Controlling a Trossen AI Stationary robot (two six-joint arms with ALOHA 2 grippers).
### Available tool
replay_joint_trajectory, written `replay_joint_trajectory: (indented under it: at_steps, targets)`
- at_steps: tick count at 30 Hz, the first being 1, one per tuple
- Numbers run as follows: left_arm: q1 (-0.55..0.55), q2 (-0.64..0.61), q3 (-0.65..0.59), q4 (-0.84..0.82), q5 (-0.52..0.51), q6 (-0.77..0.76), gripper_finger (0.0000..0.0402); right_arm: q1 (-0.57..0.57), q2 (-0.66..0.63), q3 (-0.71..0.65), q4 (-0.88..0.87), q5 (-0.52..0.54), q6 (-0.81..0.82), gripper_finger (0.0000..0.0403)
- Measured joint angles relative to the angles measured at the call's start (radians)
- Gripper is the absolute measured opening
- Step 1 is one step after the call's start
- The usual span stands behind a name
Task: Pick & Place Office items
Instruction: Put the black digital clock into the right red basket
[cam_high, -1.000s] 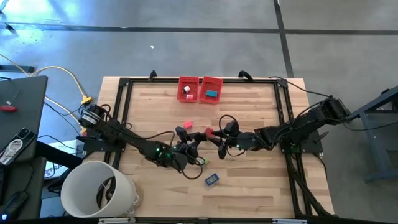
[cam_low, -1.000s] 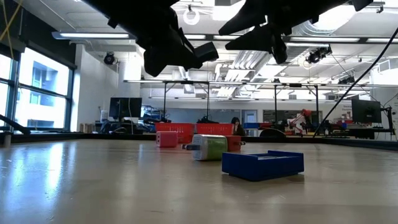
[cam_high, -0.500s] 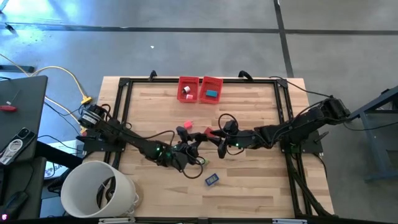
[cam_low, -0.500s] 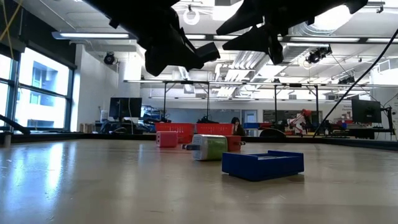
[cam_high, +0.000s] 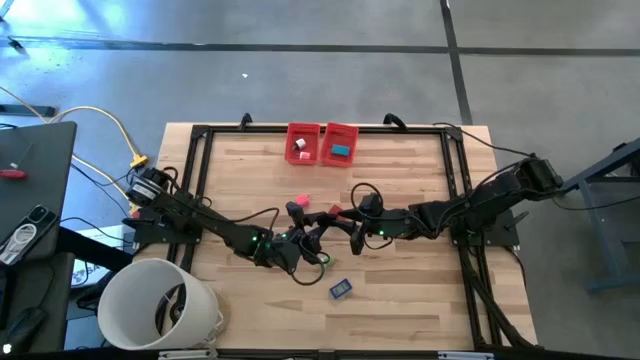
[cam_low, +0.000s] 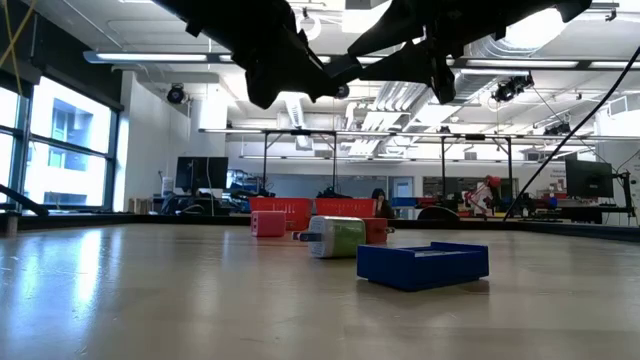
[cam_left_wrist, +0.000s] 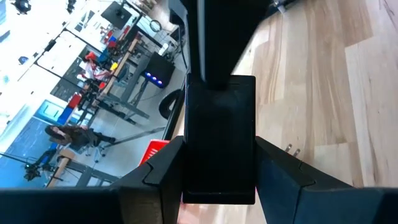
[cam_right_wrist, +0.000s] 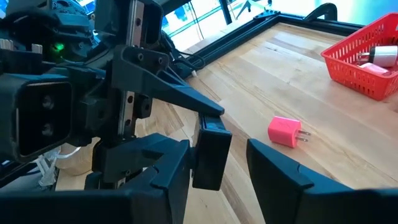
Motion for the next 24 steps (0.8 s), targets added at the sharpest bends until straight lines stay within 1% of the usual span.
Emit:
replay_joint_trajectory:
  at_steps: [10, 14, 19, 24]
  targets:
    - [0.020, 0.000, 0.000, 0.055, 0.039, 0.046, 0.0152, 0.000, 0.001, 0.000, -0.003, 0.000, 0.000, 0.0146]
    - [0.027, 0.000, 0.000, 0.075, 0.052, 0.057, 0.0152, -0.006, 0.042, 0.000, 0.028, -0.001, 0.000, 0.0146]
    - [0.027, 0.000, 0.000, 0.077, 0.057, 0.084, 0.0152, -0.028, 0.109, 0.000, 0.118, -0.024, -0.030, 0.0146]
    - [0.027, 0.000, 0.000, 0.093, 0.056, 0.088, 0.0152, -0.030, 0.121, 0.000, 0.196, -0.057, -0.107, 0.0146]
